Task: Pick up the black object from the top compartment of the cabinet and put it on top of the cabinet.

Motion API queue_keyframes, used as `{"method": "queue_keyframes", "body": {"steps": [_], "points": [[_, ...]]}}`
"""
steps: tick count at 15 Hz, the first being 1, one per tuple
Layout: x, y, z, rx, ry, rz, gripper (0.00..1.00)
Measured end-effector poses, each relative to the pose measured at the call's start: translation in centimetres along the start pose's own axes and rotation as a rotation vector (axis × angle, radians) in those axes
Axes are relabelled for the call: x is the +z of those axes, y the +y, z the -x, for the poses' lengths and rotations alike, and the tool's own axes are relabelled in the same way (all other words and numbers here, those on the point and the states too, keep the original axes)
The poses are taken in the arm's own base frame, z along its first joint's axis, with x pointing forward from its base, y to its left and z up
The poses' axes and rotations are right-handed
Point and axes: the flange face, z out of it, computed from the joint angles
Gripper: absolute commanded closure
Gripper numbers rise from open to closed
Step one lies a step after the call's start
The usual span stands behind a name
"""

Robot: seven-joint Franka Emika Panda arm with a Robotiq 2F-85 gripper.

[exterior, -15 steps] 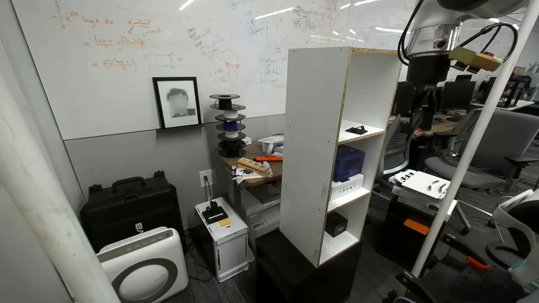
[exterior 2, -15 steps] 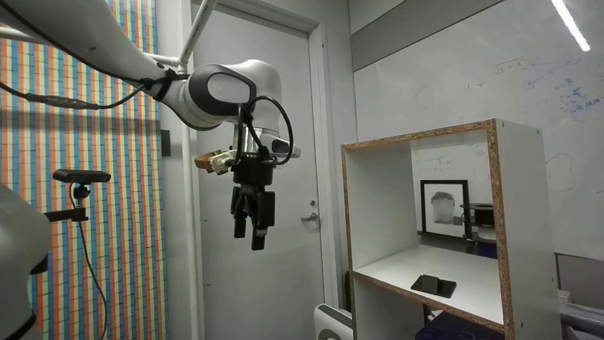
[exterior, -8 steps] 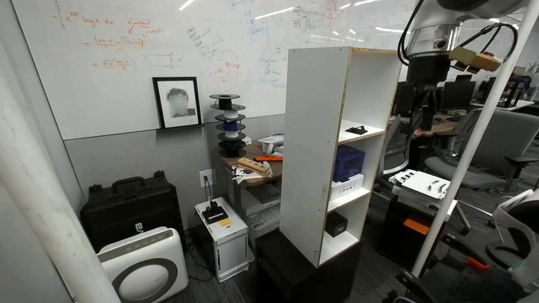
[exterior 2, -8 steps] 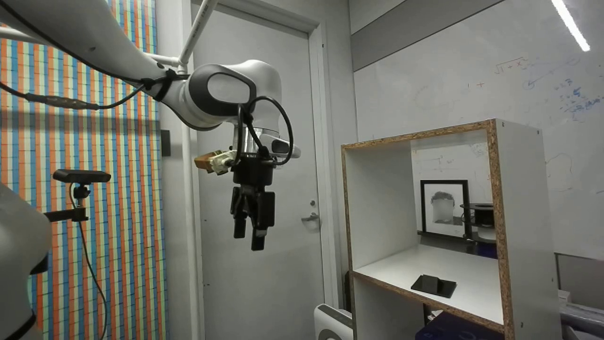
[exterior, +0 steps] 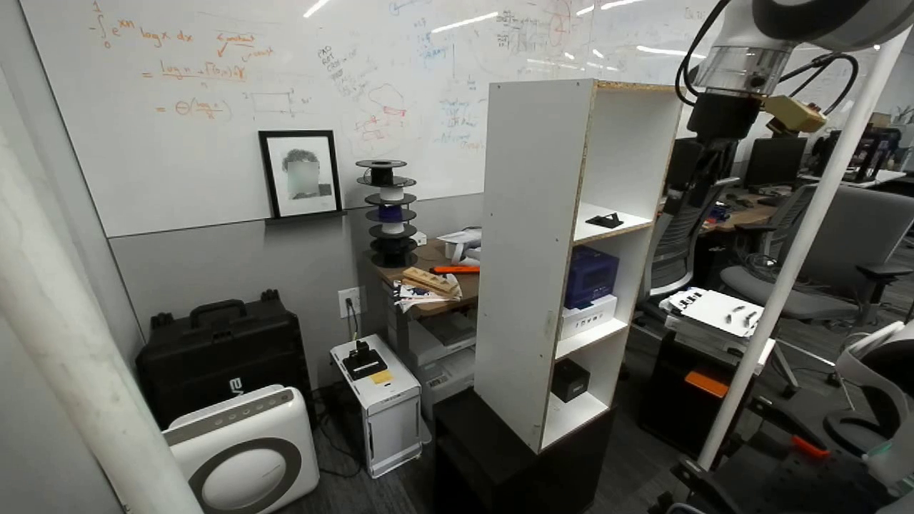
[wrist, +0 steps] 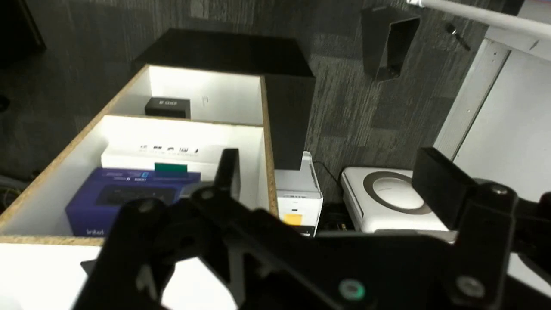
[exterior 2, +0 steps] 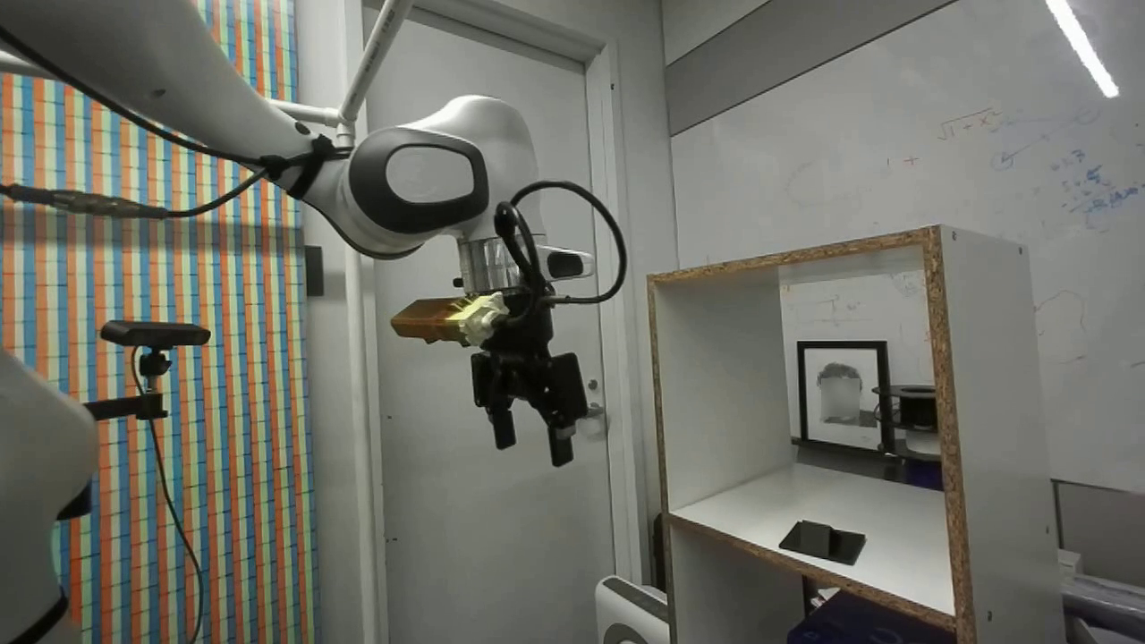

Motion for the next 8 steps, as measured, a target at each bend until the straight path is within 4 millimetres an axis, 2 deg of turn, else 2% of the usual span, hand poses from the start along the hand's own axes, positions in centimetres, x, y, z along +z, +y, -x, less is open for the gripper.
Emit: {"method": "queue_keyframes", "body": {"steps": [4, 8], "points": [[0.1, 5.8, 0.8, -0.037, 0.148, 0.036, 0.00], [1.7, 11.0, 1.5, -0.024, 0.248, 0.067, 0.00]]}}
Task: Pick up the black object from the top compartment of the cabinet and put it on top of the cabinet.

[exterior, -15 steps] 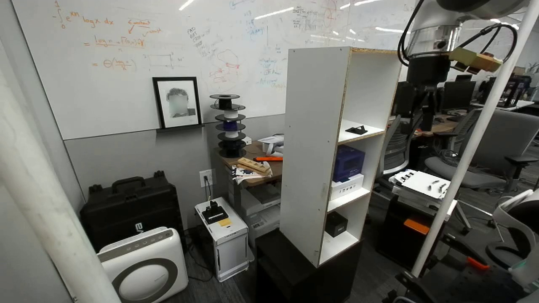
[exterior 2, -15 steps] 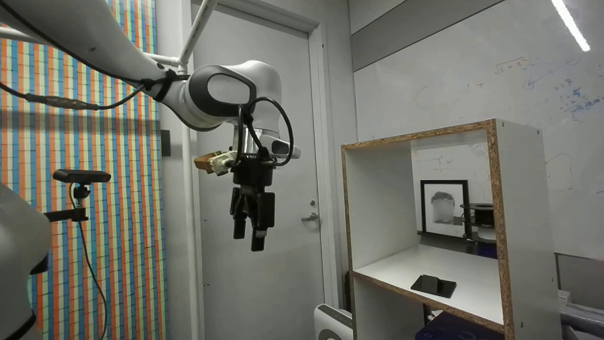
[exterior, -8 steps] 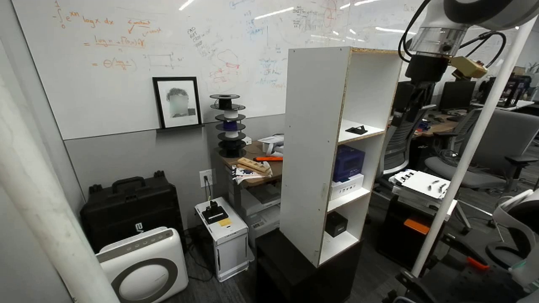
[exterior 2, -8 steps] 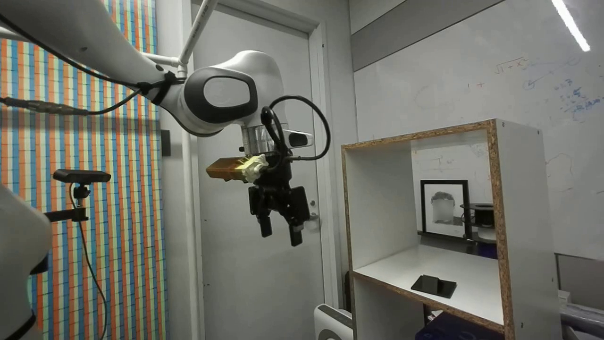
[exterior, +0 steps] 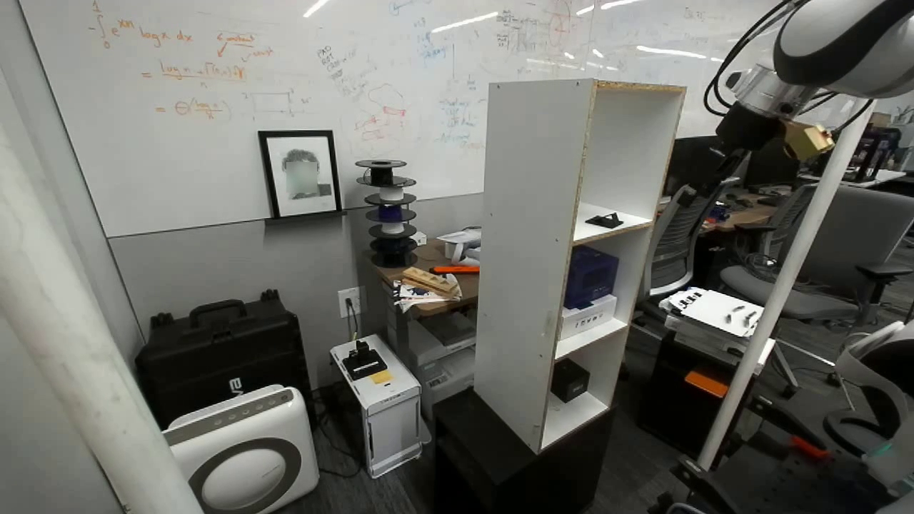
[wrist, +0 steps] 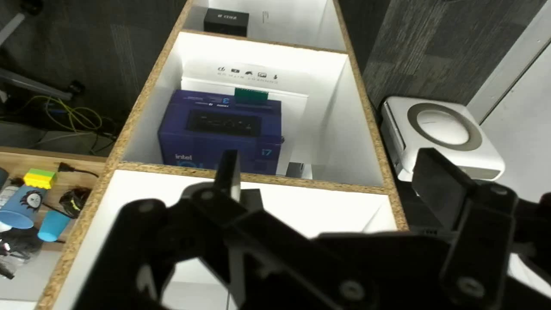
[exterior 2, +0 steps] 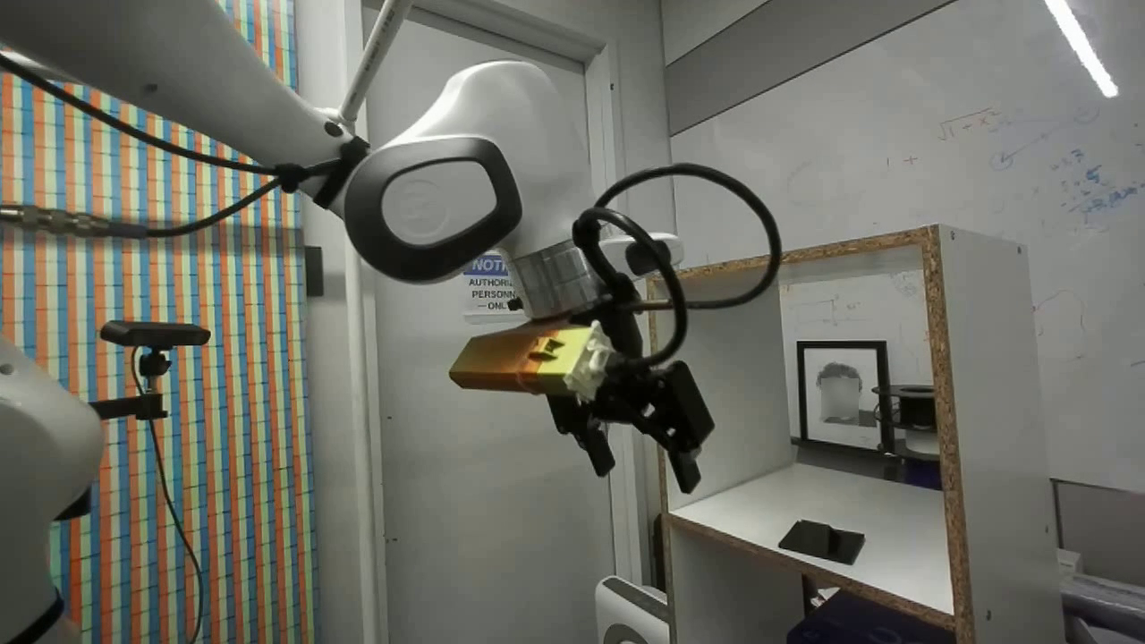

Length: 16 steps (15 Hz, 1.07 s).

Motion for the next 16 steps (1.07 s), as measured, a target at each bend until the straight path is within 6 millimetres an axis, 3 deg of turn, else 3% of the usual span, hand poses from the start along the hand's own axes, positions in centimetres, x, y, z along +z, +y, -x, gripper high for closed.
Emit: {"method": "queue_keyframes", "body": {"steps": [3, 6, 16], "points": [[1.7, 2.9, 0.6, 0.030, 0.065, 0.024, 0.00], [3.4, 4.5, -0.2, 0.069, 0.121, 0.059, 0.00], [8.8, 5.4, -8.8, 0.148, 0.172, 0.042, 0.00]]}}
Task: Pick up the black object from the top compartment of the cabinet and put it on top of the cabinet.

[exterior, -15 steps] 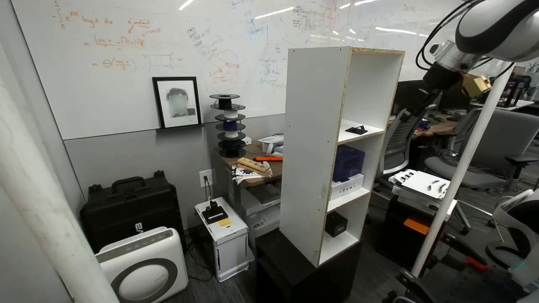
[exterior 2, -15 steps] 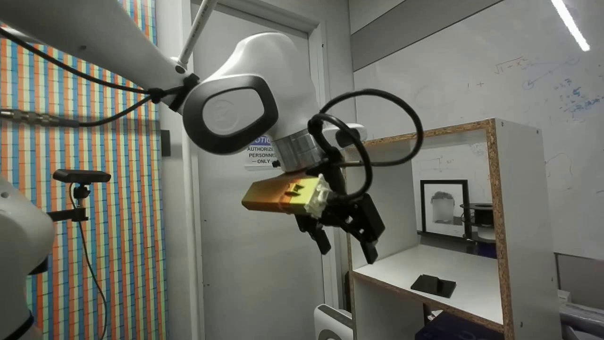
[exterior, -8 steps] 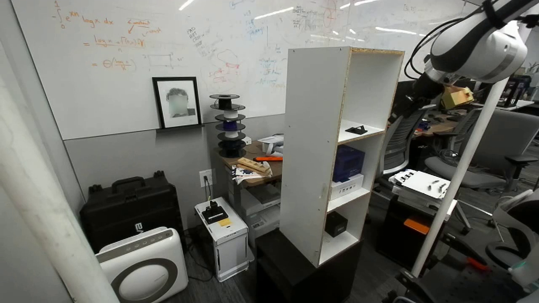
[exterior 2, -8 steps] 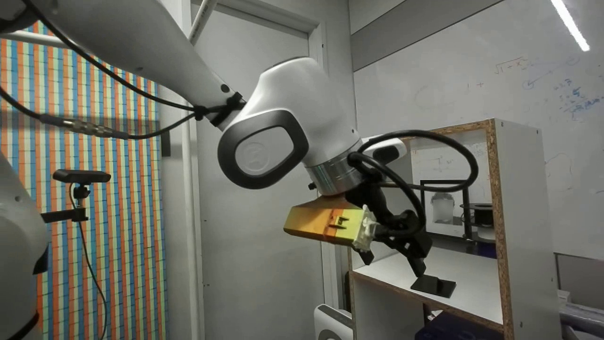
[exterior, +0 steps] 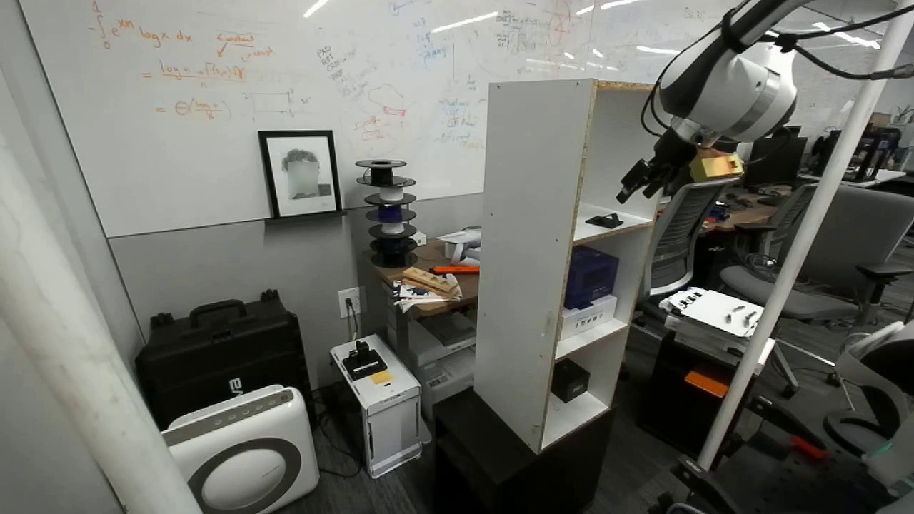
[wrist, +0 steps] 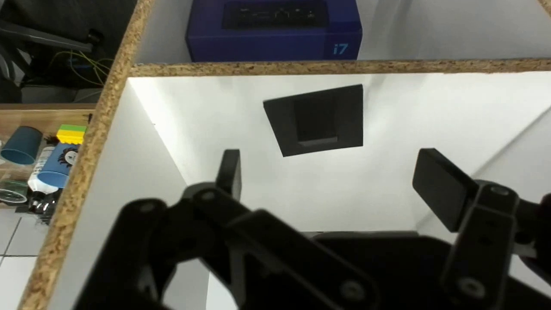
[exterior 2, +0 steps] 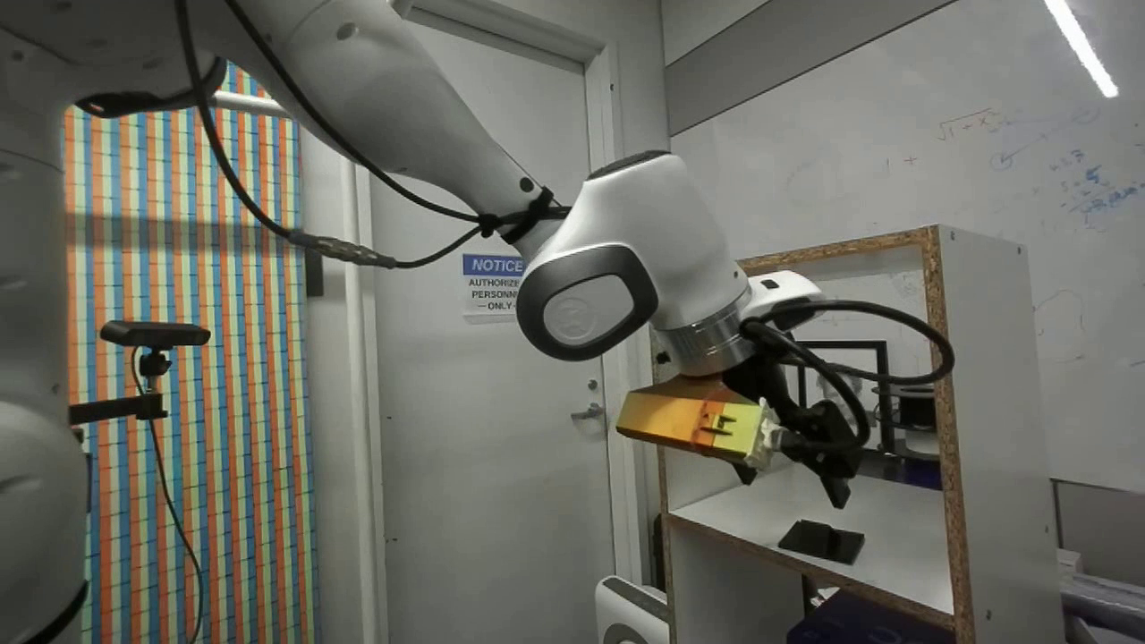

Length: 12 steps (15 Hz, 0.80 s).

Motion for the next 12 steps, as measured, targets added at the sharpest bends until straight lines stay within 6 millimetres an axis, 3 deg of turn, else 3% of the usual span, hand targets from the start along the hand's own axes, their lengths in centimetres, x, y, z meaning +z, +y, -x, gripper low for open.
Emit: {"method": "queue_keyframes", "body": {"steps": [6, 7, 9, 12], "points": [[4.7, -0.3, 0.1, 0.035, -0.045, -0.023, 0.00], [5.5, -0.2, 0.3, 0.043, -0.056, -0.023, 0.19], [7.1, 0.3, 0.4, 0.066, -0.072, -0.012, 0.34], [7.8, 1.2, -0.7, 0.086, -0.056, 0.005, 0.58]]}}
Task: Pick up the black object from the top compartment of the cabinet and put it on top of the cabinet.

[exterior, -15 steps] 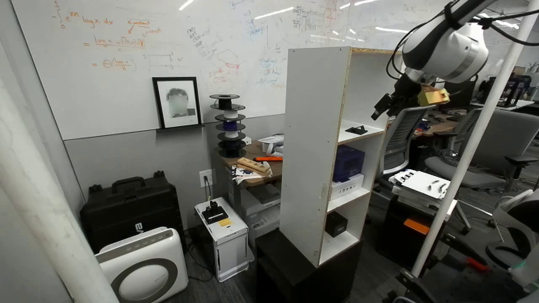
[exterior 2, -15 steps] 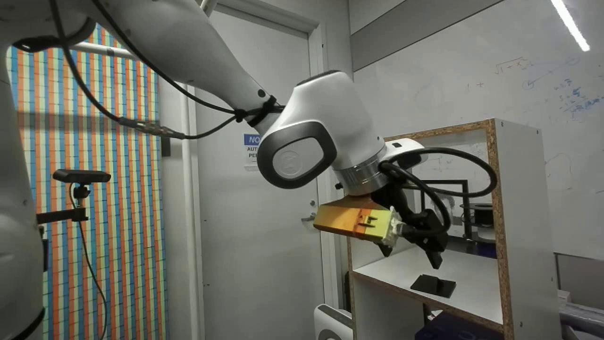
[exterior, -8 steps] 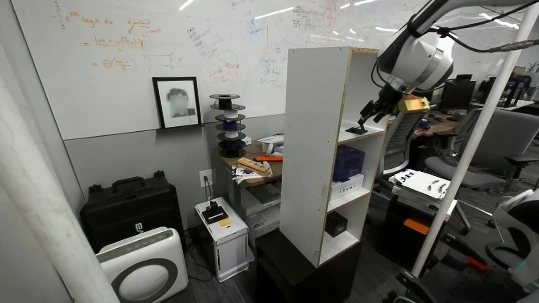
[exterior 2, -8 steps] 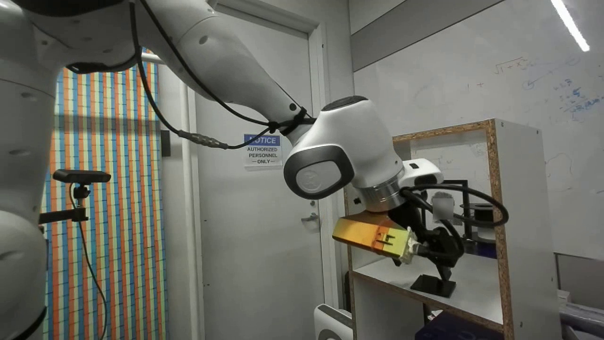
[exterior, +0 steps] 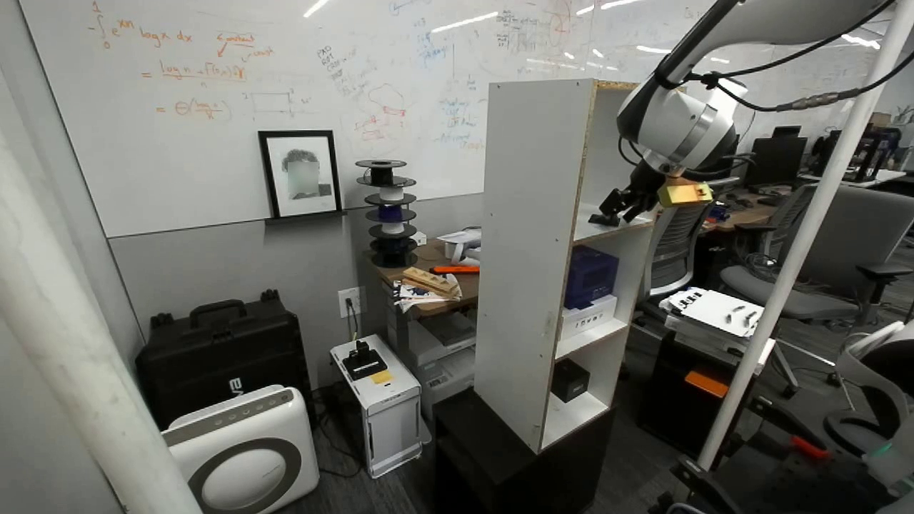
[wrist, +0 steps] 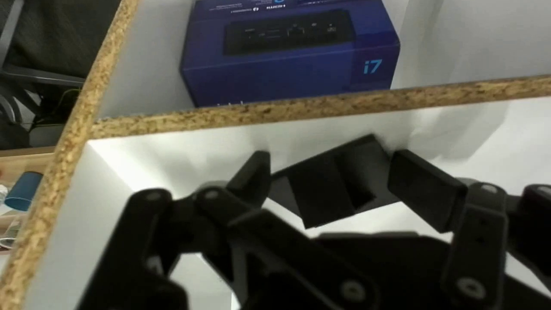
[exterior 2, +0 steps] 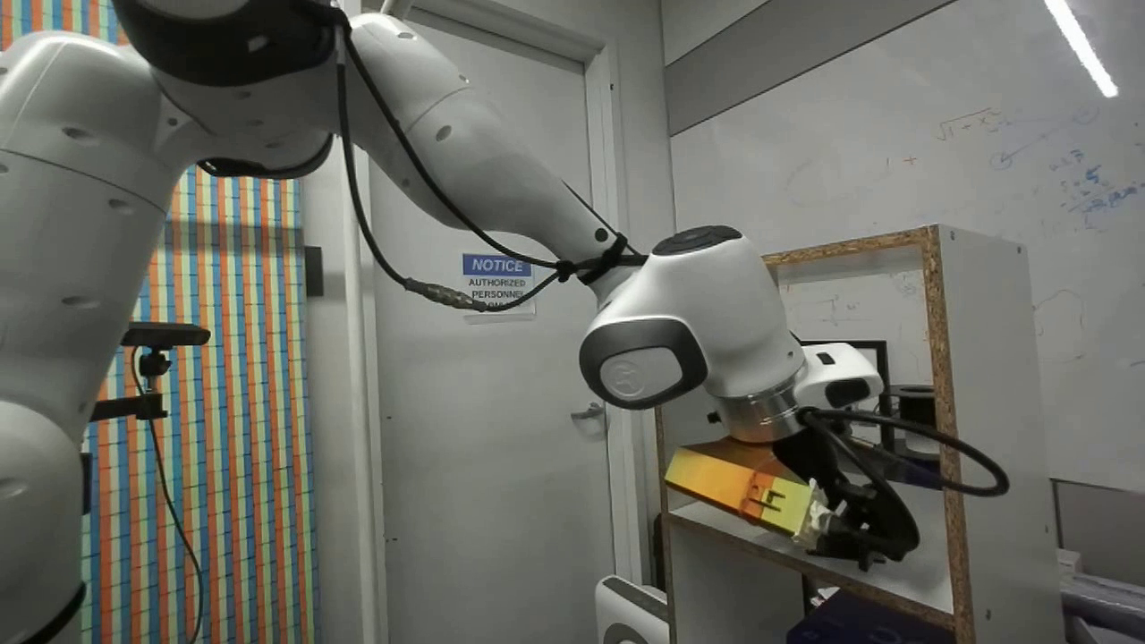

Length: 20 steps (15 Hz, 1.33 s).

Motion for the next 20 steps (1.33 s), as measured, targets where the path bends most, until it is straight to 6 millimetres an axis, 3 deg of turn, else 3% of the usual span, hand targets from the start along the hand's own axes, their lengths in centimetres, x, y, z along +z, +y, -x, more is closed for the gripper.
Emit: {"method": "queue_keyframes", "body": {"steps": [3, 4, 5, 7, 13, 20], "points": [[0.15, 0.40, -0.76, -0.002, 0.009, 0.009, 0.80], [0.13, 0.47, -0.88, -0.002, 0.011, 0.011, 0.73], [0.09, 0.55, -0.96, -0.001, 0.013, 0.012, 0.45], [0.05, 0.63, -1.03, 0.000, 0.013, 0.009, 0.46], [-0.36, 1.01, -1.26, 0.052, 0.043, 0.049, 0.02], [-0.33, 0.61, -1.22, 0.273, 0.130, 0.139, 0.00]]}}
